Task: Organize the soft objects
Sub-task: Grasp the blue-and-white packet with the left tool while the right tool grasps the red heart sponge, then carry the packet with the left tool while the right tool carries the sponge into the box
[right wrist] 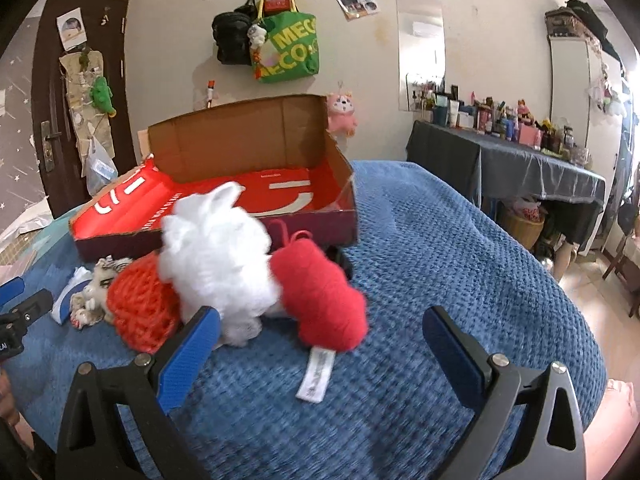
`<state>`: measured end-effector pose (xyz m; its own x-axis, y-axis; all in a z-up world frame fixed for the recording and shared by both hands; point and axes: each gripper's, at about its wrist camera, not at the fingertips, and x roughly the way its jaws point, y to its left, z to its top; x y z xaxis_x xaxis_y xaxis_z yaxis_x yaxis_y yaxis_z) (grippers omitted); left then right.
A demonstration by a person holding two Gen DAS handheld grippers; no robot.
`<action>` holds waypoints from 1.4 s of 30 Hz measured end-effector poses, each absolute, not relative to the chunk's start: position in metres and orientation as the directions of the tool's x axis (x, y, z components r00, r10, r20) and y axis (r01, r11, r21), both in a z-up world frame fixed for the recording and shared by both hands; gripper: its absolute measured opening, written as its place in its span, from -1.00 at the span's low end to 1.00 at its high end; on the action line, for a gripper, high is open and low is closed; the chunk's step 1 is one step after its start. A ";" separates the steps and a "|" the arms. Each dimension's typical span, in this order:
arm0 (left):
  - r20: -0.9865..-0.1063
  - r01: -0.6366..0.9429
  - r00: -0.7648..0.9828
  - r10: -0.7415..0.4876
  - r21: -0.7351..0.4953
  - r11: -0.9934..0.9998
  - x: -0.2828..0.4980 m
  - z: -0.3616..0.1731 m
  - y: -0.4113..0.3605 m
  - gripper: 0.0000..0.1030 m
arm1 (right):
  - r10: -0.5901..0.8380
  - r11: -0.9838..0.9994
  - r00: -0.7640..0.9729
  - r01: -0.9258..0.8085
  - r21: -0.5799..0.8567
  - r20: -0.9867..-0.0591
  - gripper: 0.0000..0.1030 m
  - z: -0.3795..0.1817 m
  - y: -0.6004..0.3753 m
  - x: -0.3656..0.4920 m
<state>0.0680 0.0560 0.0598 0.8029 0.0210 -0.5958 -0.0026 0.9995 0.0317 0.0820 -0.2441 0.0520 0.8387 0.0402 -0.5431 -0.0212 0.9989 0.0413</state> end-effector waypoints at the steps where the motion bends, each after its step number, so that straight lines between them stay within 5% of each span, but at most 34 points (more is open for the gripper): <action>1: -0.606 -0.002 0.795 0.022 0.034 0.999 0.071 0.059 0.058 1.00 | 0.040 0.999 0.833 -0.020 0.042 -0.551 1.00 0.053 -0.247 0.085; 14: -0.745 0.137 0.666 -0.048 0.059 0.989 0.112 0.047 0.062 1.00 | 0.092 0.995 0.760 -0.085 0.042 -0.643 0.97 0.051 -0.269 0.116; 23: -0.780 0.136 0.624 -0.053 0.042 0.990 0.123 0.039 0.070 0.99 | 0.191 0.980 0.727 -0.181 0.084 -0.660 0.24 0.048 -0.262 0.128; 26: -0.790 0.144 0.610 -0.070 0.024 0.989 0.125 0.035 0.073 0.62 | 0.230 0.972 0.718 -0.202 0.119 -0.657 -0.03 0.047 -0.264 0.128; 32: -0.774 0.172 0.627 -0.090 0.025 0.985 0.118 0.041 0.066 -0.15 | 0.259 0.965 0.732 -0.228 0.132 -0.631 -0.10 0.049 -0.262 0.121; 42: -0.749 0.181 0.647 -0.140 -0.028 0.983 0.112 0.060 0.074 -0.32 | 0.256 0.966 0.795 -0.226 0.123 -0.549 -0.11 0.082 -0.267 0.113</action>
<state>0.1123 0.0736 0.0600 0.6474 -0.1399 -0.7492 0.1805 0.9832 -0.0276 0.1130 -0.2668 0.0816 0.7953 0.2565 -0.5493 -0.2263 0.9662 0.1235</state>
